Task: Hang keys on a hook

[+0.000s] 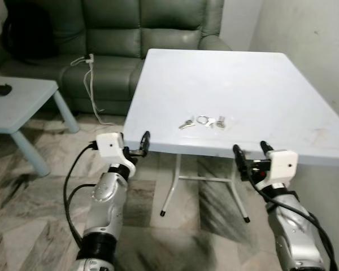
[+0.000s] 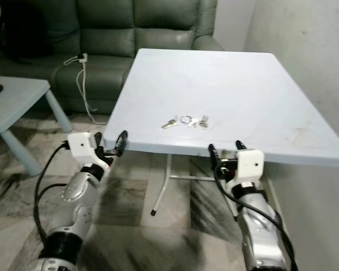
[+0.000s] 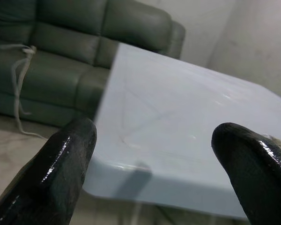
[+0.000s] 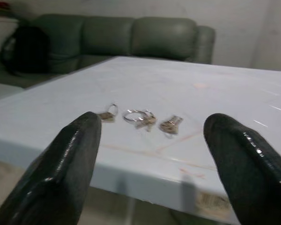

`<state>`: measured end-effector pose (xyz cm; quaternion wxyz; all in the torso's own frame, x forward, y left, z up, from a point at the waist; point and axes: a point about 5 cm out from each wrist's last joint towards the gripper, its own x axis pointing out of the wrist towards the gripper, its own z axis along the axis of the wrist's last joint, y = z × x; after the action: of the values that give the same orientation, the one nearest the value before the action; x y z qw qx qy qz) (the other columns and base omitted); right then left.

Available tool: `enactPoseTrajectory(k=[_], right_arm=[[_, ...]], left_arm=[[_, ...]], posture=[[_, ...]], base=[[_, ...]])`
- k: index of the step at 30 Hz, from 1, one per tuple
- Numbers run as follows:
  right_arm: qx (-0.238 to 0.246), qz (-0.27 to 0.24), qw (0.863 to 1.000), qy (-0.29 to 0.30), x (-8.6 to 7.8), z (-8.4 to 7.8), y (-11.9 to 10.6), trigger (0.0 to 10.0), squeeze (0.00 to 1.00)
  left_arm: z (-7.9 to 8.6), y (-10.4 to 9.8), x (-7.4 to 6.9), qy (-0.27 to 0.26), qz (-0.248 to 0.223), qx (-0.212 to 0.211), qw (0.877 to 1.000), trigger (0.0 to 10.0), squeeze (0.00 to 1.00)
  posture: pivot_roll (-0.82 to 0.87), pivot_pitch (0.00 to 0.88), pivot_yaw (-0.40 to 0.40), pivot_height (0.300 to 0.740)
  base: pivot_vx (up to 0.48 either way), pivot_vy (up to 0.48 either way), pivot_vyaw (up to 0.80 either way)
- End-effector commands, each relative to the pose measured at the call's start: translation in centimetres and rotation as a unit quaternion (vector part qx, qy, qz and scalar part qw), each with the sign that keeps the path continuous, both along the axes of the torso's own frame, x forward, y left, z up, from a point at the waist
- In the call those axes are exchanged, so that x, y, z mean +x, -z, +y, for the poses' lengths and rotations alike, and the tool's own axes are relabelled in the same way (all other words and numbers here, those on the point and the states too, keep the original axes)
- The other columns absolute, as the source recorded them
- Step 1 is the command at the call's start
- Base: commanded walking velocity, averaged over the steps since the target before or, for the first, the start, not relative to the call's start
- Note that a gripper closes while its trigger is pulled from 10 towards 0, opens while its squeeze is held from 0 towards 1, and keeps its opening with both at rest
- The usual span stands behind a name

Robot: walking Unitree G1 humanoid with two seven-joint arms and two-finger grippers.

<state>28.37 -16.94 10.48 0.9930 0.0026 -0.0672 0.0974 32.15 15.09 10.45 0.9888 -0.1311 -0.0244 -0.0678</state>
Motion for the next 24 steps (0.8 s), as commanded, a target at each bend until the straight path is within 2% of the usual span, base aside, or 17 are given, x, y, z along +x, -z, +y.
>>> enactPoseTrajectory(k=[1,24], right_arm=[[-0.008,-0.002,1.000,0.013,-0.15,-1.03,-0.19,10.0,0.00],[-0.010,0.000,1.000,0.006,-0.18,-0.87,-0.16,10.0,0.00]], left_arm=[[-1.31,-0.31,0.16,0.018,-0.004,-0.004,1.000,10.0,0.00],[-1.40,-0.27,0.06,0.018,-0.003,-0.006,1.000,10.0,0.00]], posture=[[-0.04,0.000,-0.023,0.740],[-0.04,0.000,-0.025,0.740]], base=[[0.281,0.000,0.00],[0.278,0.000,0.00]])
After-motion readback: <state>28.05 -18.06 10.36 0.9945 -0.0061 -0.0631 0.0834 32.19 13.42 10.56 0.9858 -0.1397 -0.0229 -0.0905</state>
